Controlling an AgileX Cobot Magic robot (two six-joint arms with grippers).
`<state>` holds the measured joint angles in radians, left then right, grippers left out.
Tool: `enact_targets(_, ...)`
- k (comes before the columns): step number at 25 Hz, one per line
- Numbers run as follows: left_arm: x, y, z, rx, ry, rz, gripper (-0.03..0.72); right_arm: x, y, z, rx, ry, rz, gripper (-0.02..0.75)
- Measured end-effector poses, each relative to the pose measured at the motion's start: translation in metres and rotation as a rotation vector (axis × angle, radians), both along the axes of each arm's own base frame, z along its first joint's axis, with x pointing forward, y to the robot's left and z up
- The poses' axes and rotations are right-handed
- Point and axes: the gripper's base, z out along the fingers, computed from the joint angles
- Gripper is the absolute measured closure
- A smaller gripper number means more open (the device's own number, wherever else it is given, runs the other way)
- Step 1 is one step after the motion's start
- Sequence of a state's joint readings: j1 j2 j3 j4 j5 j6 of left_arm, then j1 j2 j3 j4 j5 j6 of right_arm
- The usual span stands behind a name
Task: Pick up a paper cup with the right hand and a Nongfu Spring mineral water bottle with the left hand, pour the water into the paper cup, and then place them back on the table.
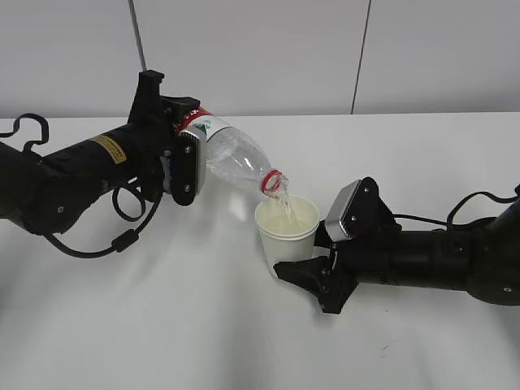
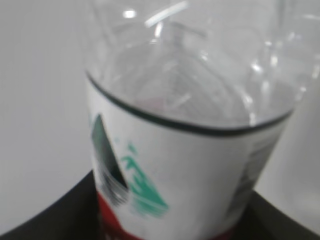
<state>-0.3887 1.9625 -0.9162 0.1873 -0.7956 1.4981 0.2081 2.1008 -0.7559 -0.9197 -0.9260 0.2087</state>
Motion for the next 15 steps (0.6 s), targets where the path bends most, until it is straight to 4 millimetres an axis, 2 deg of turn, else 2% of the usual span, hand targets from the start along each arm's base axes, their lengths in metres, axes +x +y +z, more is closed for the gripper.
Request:
enact_targets(5, 0.000, 0.000, 0.000, -0.001, -0.002, 0.000, 0.288, 0.000, 0.000, 0.001, 0.007, -0.003, -0.002, 0.229)
enact_targets(9, 0.002, 0.000, -0.009, -0.008, 0.016, 0.012, 0.288, 0.001, 0.000, 0.002, 0.020, -0.024, -0.006, 0.229)
enact_targets(15, 0.003, 0.002, -0.009, -0.185, 0.055, 0.079, 0.288, 0.003, 0.000, 0.004, 0.027, -0.039, -0.026, 0.229)
